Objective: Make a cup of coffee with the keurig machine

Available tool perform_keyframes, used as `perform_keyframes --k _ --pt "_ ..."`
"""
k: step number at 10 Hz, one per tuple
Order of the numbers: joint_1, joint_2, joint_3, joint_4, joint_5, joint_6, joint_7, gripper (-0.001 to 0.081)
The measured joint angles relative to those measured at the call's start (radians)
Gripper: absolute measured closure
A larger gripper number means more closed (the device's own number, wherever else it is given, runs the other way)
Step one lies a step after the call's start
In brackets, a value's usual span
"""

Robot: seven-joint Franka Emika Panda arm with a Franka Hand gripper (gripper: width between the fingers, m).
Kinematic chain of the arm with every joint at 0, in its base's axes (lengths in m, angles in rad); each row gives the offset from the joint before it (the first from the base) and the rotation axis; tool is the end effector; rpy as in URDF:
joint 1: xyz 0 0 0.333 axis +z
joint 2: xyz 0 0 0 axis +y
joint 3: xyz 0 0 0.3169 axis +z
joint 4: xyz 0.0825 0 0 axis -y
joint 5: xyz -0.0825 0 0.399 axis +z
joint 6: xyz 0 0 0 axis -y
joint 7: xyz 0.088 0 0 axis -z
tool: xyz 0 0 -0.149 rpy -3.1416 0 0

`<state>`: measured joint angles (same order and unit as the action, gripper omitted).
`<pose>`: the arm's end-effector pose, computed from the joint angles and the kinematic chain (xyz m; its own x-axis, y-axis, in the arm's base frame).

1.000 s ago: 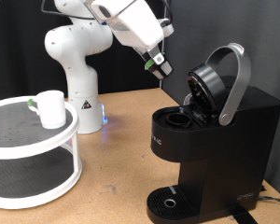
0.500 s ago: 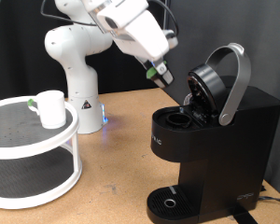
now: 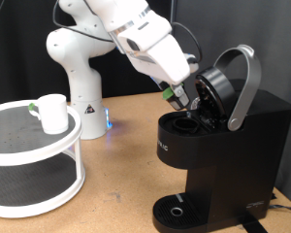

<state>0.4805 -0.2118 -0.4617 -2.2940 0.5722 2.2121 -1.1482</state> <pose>0.5146 0.0441 0.4017 0.6222 0.6078 0.4934 0.7666 -0.6007 -0.2268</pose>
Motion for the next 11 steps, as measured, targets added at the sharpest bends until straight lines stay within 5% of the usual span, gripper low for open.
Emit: perform_keyframes --k 11 --pt "0.005 0.091 0.040 -0.015 0.005 0.048 -0.012 0.0332"
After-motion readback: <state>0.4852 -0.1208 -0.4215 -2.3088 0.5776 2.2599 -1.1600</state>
